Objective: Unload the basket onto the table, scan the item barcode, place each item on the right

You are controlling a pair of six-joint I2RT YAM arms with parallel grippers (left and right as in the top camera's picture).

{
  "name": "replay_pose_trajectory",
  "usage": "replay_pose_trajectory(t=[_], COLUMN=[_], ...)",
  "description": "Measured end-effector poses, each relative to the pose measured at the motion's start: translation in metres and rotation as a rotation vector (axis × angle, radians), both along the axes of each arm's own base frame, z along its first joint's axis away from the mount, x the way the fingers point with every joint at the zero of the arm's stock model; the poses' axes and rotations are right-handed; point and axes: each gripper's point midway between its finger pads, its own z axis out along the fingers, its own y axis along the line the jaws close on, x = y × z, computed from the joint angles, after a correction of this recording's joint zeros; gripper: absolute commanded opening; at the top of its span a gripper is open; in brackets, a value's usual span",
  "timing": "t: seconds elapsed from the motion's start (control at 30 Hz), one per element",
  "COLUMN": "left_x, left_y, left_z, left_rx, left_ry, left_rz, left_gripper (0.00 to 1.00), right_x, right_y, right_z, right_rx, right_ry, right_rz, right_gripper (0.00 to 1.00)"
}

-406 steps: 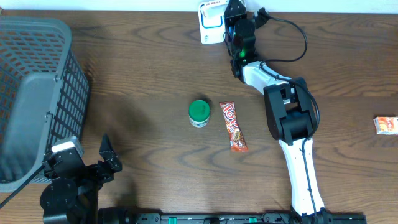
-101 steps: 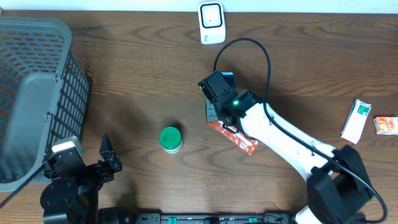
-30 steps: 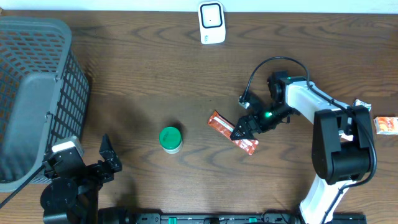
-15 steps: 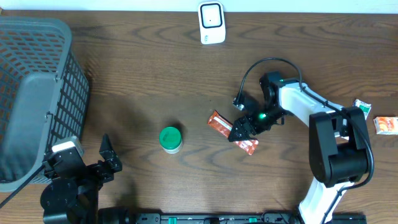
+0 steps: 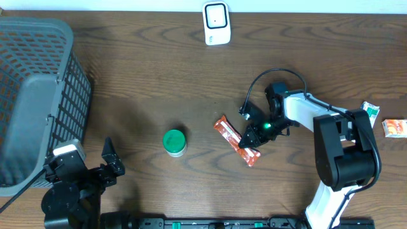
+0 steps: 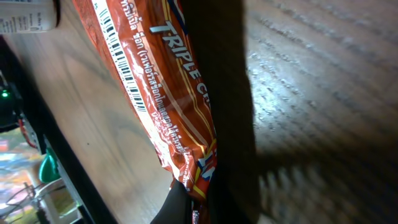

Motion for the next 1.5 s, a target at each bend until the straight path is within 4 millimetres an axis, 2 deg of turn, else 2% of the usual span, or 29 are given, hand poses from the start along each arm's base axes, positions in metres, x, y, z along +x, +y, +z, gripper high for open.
replay_pose_trajectory(t=[0.27,0.37,0.43,0.47,0.5,0.67,0.8,0.97,1.13,1.5], left_x=[0.000,0.000,0.000,0.000,0.000,0.000,0.000,0.000,0.000,0.000], left_y=[0.000,0.000,0.000,0.000,0.000,0.000,0.000,0.000,0.000,0.000], left_z=[0.000,0.000,0.000,0.000,0.000,0.000,0.000,0.000,0.000,0.000], left_rx=[0.000,0.000,0.000,0.000,0.000,0.000,0.000,0.000,0.000,0.000], left_ry=[0.000,0.000,0.000,0.000,0.000,0.000,0.000,0.000,0.000,0.000], left_rz=[0.000,0.000,0.000,0.000,0.000,0.000,0.000,0.000,0.000,0.000], left_gripper=[0.96,0.96,0.96,0.96,0.96,0.96,0.96,0.96,0.96,0.96], right_x=[-0.008,-0.005,0.001,0.005,0.006,0.009,0.001,-0.018,-0.028,-0.032], right_y=[0.001,-0.001,0.000,0.000,0.000,0.004,0.013,0.029,0.036,0.036], right_z=[0.005,0.017,0.036,0.055,0.060,0.125,0.161,0.193,0.207,0.208], right_rx=[0.003,-0.017,-0.018,-0.015,-0.013,0.047,0.134,0.256,0.319,0.328], right_ry=[0.041,0.002,-0.058,-0.105,-0.116,-0.281,-0.356,-0.409,-0.410,-0.393], right_rz=[0.002,0.000,-0.011,-0.032,-0.038,-0.079,-0.074,-0.016,0.008,0.009], right_gripper=[0.01,0.02,0.02,0.01,0.02,0.02,0.01,0.01,0.01,0.01])
